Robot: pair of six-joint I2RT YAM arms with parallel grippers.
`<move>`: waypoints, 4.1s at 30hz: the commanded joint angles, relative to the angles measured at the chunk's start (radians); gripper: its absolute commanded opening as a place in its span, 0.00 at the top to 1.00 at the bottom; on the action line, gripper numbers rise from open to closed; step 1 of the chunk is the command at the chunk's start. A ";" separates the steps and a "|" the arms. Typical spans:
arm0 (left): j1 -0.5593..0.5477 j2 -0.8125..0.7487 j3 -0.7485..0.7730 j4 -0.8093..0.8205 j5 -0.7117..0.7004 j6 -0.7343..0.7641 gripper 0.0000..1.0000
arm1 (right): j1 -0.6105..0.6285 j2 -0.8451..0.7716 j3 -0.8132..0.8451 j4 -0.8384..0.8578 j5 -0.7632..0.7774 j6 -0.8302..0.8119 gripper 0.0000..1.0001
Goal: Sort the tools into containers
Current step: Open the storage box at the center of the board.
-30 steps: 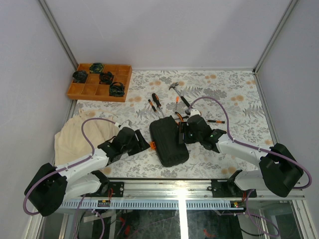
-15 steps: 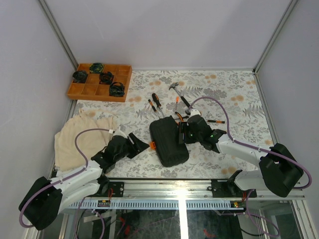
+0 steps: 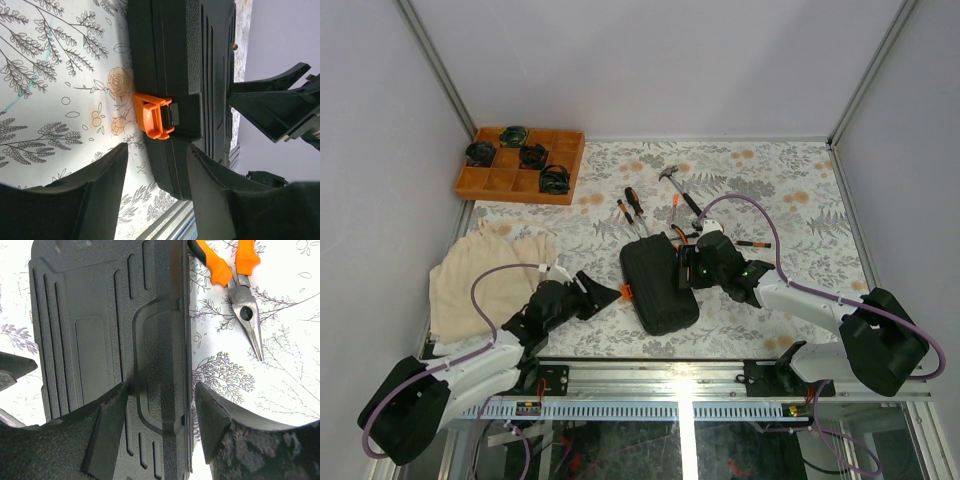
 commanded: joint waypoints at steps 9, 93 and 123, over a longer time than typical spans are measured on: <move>0.027 0.036 -0.074 0.274 0.064 -0.043 0.54 | -0.002 0.006 -0.018 -0.042 -0.008 -0.022 0.37; 0.070 0.358 0.305 -0.182 0.013 0.202 1.00 | -0.003 -0.015 0.045 -0.126 0.082 -0.084 0.37; 0.051 0.320 0.864 -1.003 -0.208 0.538 1.00 | -0.002 -0.203 -0.001 -0.200 0.171 -0.083 0.32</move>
